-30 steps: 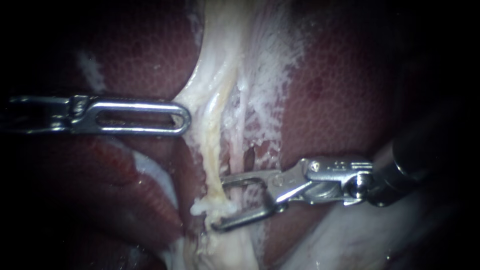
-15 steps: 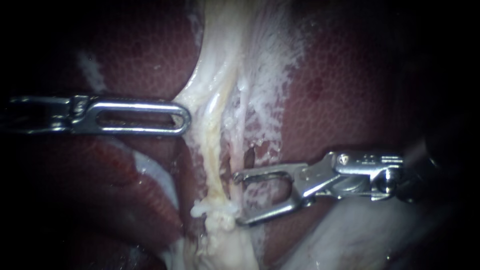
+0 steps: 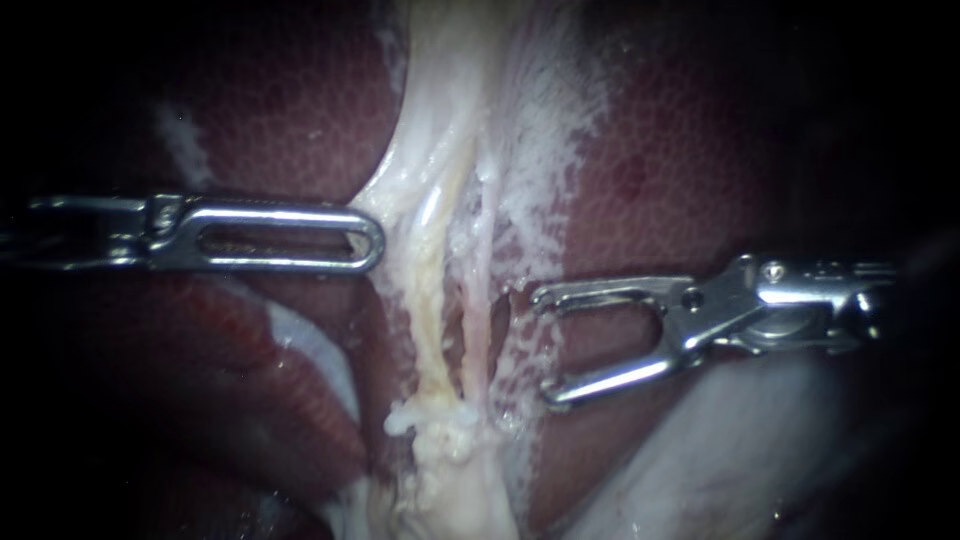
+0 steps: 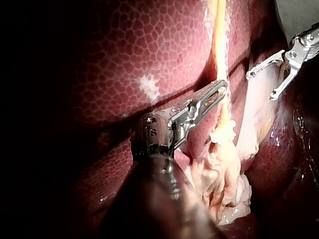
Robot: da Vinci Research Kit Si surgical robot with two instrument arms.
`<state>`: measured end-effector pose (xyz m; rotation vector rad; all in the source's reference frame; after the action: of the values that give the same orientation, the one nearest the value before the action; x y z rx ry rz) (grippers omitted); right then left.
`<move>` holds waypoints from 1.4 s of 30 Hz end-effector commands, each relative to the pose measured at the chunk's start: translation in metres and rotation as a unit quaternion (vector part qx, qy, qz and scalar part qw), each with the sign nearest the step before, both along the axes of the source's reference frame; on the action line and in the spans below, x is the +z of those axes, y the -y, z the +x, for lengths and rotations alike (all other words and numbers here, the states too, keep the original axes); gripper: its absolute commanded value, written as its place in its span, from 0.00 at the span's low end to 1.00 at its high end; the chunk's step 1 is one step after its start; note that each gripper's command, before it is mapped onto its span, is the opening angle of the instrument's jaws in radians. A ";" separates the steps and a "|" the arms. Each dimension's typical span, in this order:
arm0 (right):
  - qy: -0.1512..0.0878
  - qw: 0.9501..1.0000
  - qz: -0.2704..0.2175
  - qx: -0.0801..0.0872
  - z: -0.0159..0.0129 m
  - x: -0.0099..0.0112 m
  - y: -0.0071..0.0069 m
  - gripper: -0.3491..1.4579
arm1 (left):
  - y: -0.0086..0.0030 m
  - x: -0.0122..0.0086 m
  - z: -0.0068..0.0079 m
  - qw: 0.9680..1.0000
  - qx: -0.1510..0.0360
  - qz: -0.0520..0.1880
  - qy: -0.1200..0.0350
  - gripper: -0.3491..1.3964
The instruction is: Going back first clip left tube
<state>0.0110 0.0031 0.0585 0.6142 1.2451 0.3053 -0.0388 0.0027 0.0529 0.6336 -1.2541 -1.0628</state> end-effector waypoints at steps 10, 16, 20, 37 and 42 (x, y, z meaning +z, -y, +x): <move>-0.010 1.000 -0.010 -0.003 -0.0022 -0.0031 -0.0015 0.52 | 0.0000 0.0001 0.0000 1.000 0.000 0.000 0.000 0.00; -0.014 1.000 -0.019 -0.006 -0.0031 -0.0034 -0.0019 0.52 | 0.0000 0.0001 0.0000 1.000 0.000 0.000 0.000 0.00; -0.015 1.000 -0.021 -0.007 -0.0031 -0.0035 -0.0020 0.52 | 0.0001 0.0002 0.0000 1.000 0.001 0.000 0.001 0.00; -0.015 1.000 -0.021 -0.006 -0.0029 -0.0034 -0.0019 0.52 | 0.0005 0.0011 -0.0006 1.000 0.002 -0.006 0.000 0.00; -0.015 1.000 -0.021 -0.006 -0.0029 -0.0034 -0.0019 0.52 | 0.0012 0.0027 -0.0016 1.000 0.003 -0.004 0.002 0.00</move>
<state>0.0081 0.0051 0.0551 0.5913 1.2722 0.2591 -0.0407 0.0013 0.0562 0.6325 -1.2584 -1.0538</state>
